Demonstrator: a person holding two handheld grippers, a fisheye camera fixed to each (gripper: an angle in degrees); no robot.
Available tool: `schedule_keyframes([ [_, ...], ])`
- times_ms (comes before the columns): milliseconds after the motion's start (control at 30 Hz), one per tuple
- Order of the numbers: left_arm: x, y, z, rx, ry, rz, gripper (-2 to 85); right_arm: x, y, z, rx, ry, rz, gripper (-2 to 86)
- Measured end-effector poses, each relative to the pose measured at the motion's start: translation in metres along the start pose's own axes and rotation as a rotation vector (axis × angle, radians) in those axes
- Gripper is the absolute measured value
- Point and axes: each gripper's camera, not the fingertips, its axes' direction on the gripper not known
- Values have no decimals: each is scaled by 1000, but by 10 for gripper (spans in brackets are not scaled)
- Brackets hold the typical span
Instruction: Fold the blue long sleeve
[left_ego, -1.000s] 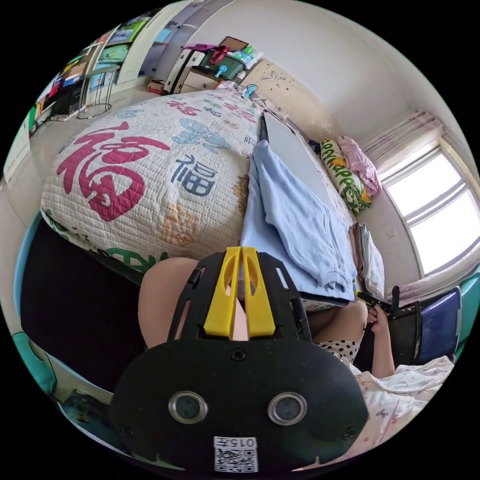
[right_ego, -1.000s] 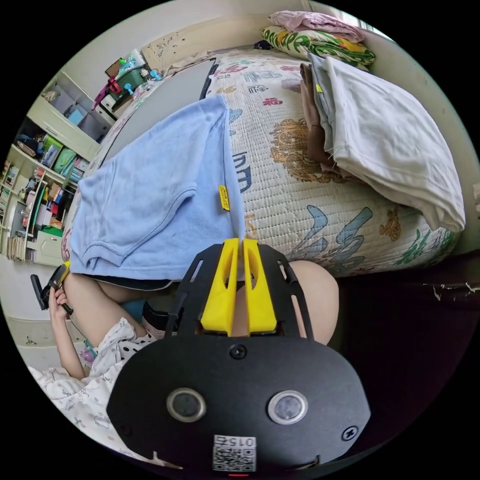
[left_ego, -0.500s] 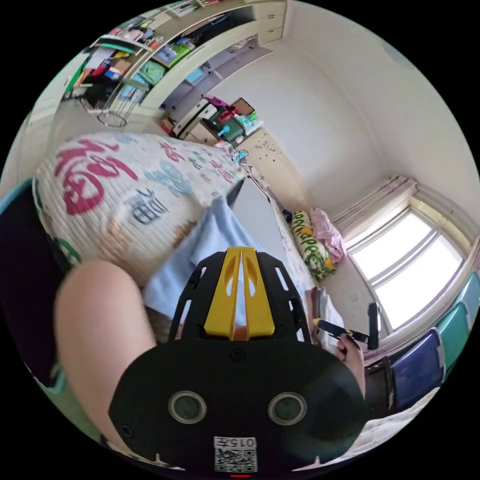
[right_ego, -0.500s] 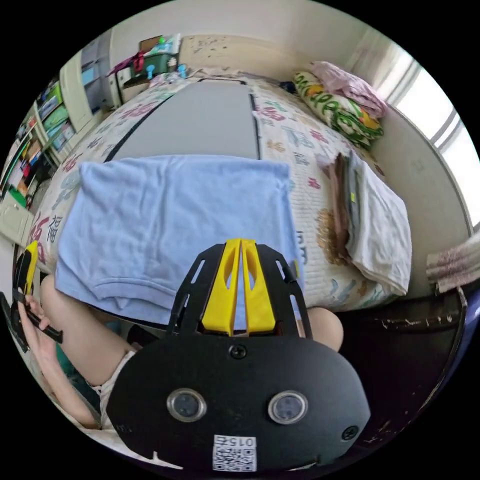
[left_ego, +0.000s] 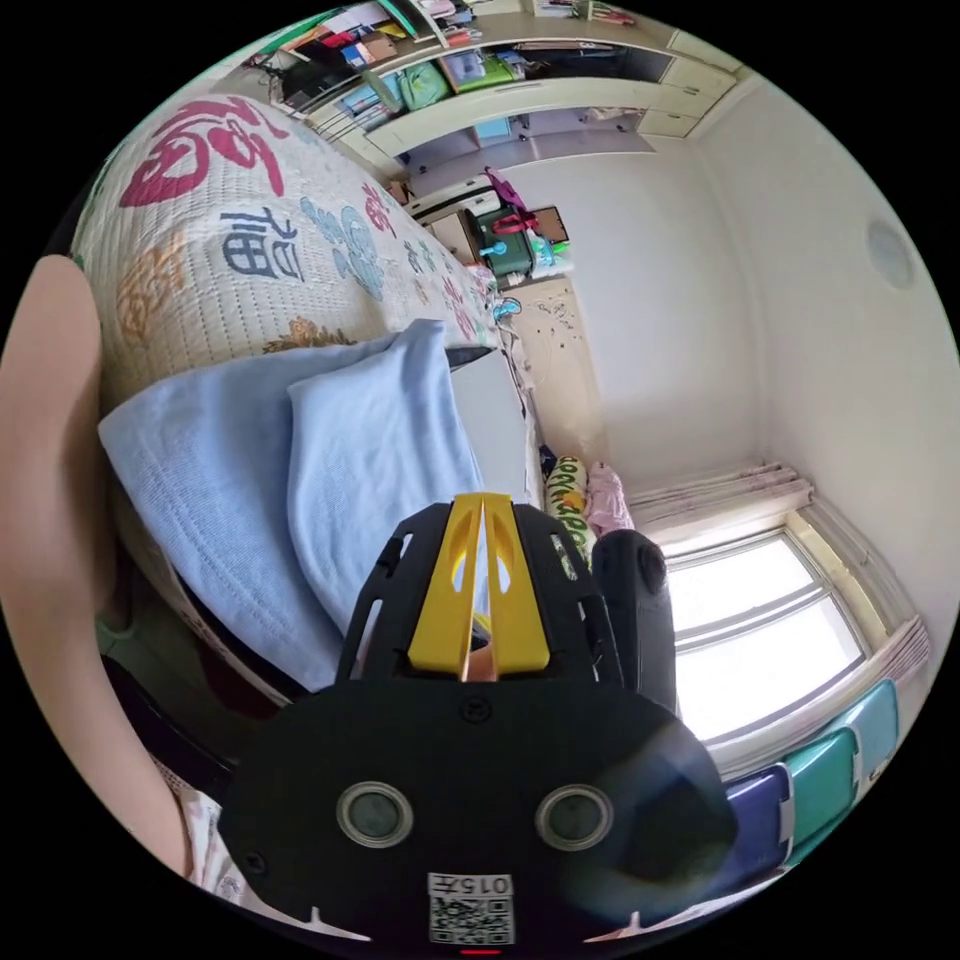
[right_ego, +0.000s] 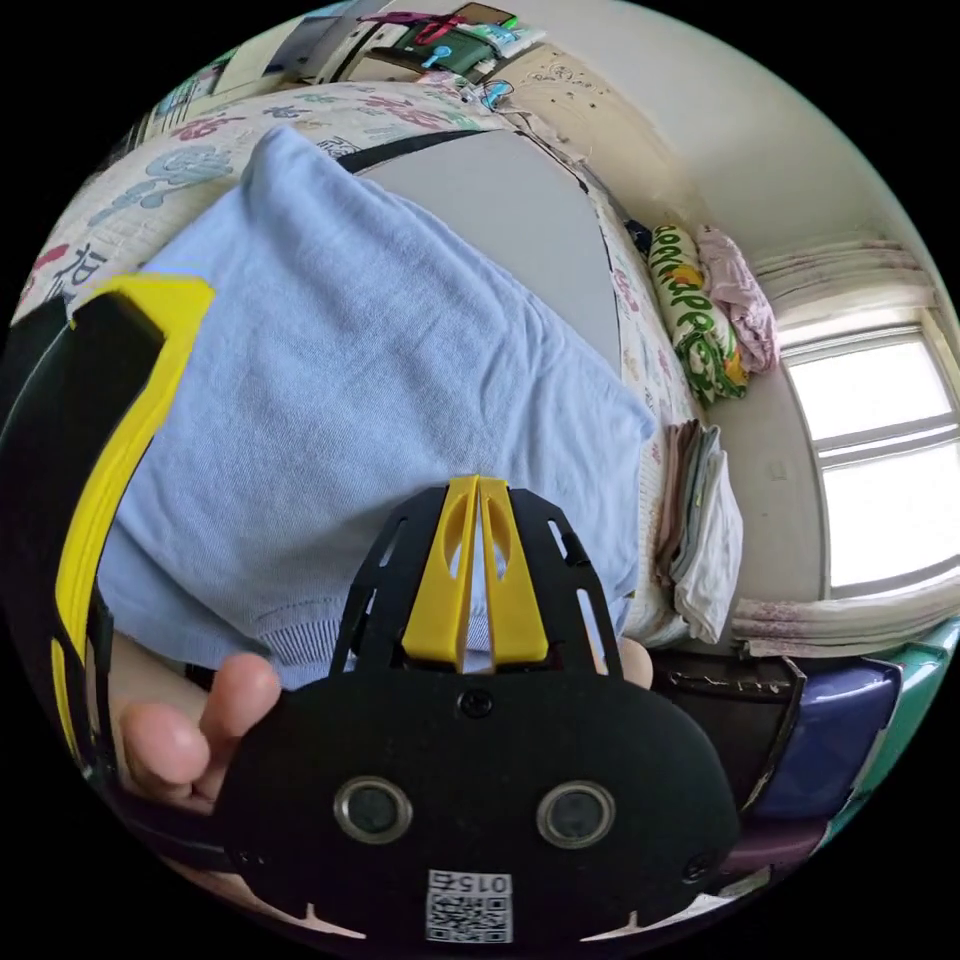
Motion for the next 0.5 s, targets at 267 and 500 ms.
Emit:
schedule_keyframes([
  [267, -18, 6, -9, 5, 52, -68, -9, -15, 28, 103, -30, 115, -90, -7],
  [500, -28, 6, -4, -33, 94, -122, -9, -18, 48, 186, -57, 207, -217, -6],
])
